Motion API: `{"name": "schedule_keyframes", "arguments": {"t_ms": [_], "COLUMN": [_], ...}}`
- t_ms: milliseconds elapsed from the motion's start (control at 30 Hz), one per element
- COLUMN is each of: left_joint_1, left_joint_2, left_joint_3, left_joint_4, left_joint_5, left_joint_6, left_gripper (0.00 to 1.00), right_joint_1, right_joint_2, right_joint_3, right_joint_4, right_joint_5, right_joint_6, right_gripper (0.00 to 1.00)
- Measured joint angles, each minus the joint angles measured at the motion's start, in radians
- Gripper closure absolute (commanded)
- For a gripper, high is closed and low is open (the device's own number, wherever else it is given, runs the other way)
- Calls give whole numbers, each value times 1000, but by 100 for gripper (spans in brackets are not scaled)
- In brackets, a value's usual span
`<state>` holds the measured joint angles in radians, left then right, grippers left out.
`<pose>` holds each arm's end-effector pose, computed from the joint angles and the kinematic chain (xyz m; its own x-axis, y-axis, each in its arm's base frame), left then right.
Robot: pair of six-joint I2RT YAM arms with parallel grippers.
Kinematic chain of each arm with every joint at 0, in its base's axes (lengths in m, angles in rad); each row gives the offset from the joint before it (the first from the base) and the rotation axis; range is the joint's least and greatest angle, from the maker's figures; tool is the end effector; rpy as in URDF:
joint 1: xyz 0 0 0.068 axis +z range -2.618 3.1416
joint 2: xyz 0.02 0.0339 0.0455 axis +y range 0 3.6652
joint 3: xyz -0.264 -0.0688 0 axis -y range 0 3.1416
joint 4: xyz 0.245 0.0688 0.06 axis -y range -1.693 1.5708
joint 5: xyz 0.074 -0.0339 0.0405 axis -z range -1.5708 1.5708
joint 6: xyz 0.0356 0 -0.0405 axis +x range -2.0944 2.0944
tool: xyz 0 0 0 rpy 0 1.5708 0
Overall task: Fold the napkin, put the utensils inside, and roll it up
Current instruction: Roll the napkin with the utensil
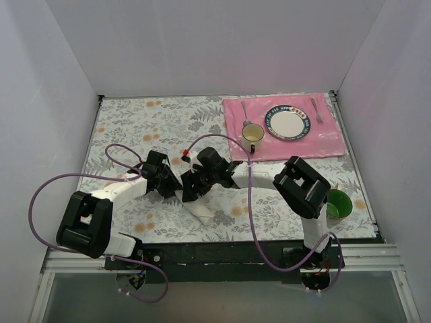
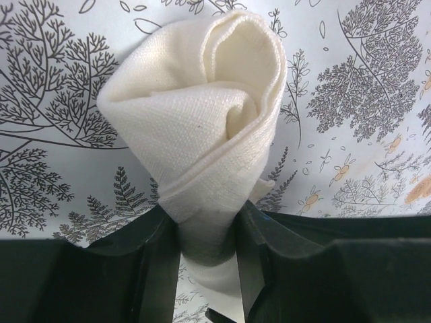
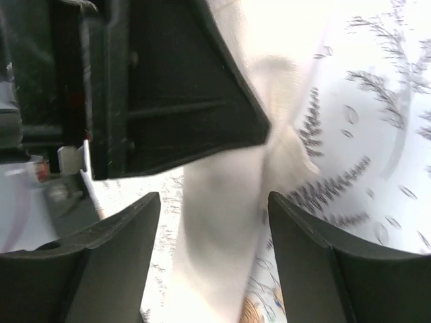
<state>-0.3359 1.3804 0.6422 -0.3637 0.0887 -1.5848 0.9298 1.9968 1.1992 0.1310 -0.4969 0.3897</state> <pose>0.2266 -0.0824 0.1546 -0.3543 -0.9312 0.0853 -0.8473 0.2810 -0.4508 0.2411 0.3515 0.1554 -0.6948 -0.3728 -0.6150 -0.7185 0.3968 0.5712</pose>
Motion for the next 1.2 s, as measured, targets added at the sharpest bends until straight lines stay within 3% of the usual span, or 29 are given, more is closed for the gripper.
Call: {"name": "schedule_keyframes", "arguments": {"t_ms": [167, 367, 633, 1033, 1200], "left_joint_1": [0, 0, 0, 8, 12], "left_joint_2": [1, 1, 3, 8, 8], "left_joint_3": [7, 8, 8, 8, 8], "left_joint_4": [-14, -22, -23, -24, -25], "left_joint_5": [-2, -4, -2, 8, 13], "left_joint_6": [4, 4, 3, -8, -10], "left_gripper": [68, 68, 68, 68, 67], "right_joint_1": [96, 197, 268, 277, 278], "right_joint_2": [-87, -97, -58, 1, 8], "right_joint_3": [0, 18, 94, 132, 133], "right_joint_4": [-134, -170, -187, -193, -183], "right_joint_5": [352, 599, 703, 763, 764], "right_joint_6": [-119, -229, -281, -281, -272], "right_gripper": [23, 21, 20, 22, 27]}}
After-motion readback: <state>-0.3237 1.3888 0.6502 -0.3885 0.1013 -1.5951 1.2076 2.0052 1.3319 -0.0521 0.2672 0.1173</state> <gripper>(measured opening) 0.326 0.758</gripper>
